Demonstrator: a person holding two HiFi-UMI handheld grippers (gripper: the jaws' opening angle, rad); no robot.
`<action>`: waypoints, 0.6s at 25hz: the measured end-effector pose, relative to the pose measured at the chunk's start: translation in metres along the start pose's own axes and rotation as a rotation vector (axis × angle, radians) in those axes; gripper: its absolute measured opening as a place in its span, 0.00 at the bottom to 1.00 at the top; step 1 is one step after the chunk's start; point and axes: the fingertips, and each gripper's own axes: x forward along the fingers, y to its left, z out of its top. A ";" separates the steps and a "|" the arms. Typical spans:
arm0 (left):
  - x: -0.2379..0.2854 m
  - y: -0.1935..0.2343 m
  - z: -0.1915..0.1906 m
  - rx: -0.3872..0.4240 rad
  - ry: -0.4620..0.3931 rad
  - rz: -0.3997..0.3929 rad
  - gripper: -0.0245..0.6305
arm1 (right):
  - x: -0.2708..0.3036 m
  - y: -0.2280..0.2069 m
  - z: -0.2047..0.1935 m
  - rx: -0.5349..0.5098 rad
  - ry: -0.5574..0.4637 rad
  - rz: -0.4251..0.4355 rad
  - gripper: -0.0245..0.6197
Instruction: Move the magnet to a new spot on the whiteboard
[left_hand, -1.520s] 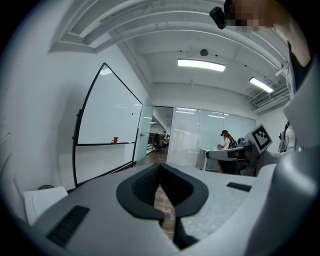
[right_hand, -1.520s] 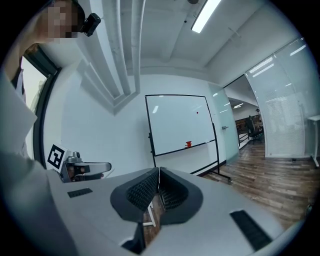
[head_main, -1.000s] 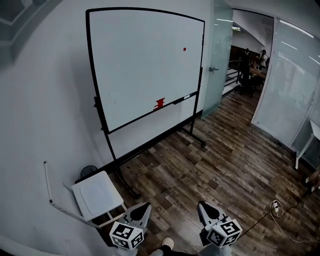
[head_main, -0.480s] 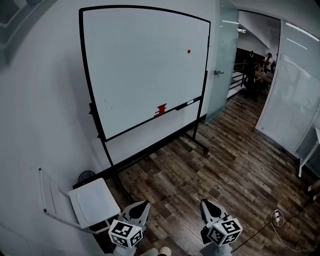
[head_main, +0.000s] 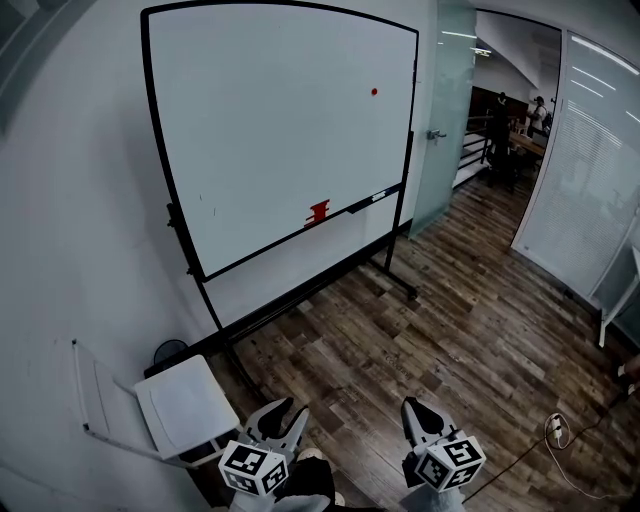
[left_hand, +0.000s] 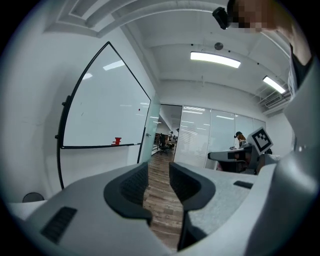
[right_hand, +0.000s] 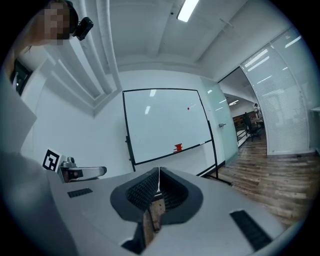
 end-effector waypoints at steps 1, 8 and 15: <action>0.002 0.001 0.000 -0.003 0.002 -0.003 0.25 | 0.002 -0.002 -0.003 0.011 0.006 -0.004 0.08; 0.029 0.022 -0.004 -0.031 0.025 0.005 0.35 | 0.022 -0.012 0.000 0.032 -0.002 -0.002 0.08; 0.092 0.036 0.017 -0.018 -0.005 -0.027 0.35 | 0.059 -0.054 0.019 0.029 -0.017 -0.042 0.08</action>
